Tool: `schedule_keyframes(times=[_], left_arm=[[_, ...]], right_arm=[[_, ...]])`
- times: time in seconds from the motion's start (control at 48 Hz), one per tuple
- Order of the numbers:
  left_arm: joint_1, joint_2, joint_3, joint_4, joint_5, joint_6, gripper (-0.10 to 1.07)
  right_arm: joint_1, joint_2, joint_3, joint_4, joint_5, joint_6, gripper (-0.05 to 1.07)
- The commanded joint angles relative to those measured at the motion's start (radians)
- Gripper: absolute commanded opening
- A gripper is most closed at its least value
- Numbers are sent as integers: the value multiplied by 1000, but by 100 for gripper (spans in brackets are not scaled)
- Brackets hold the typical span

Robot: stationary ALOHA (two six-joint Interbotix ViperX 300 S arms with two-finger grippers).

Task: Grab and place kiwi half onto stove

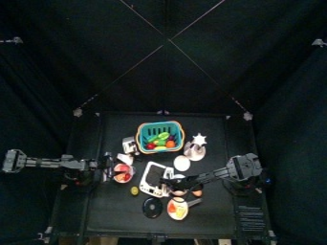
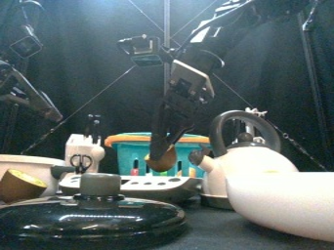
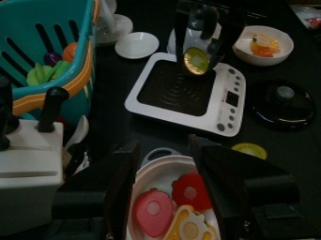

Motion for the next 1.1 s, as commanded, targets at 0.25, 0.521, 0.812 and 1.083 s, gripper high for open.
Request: schedule_keyframes(times=[0.25, 0.521, 0.812, 1.083], left_arm=[[-3, 2, -11, -11, -5, -2, 84], [-3, 2, -9, -12, -3, 0, 84], [-3, 2, -8, -12, -3, -2, 84], [-3, 2, -8, -14, -5, -2, 84]], right_arm=[[-43, -44, 0, 26, -9, 2, 85], [-52, -44, 2, 64, -14, 2, 92], [-52, -44, 2, 61, -23, 2, 101], [-49, -69, 5, 51, -23, 2, 101]])
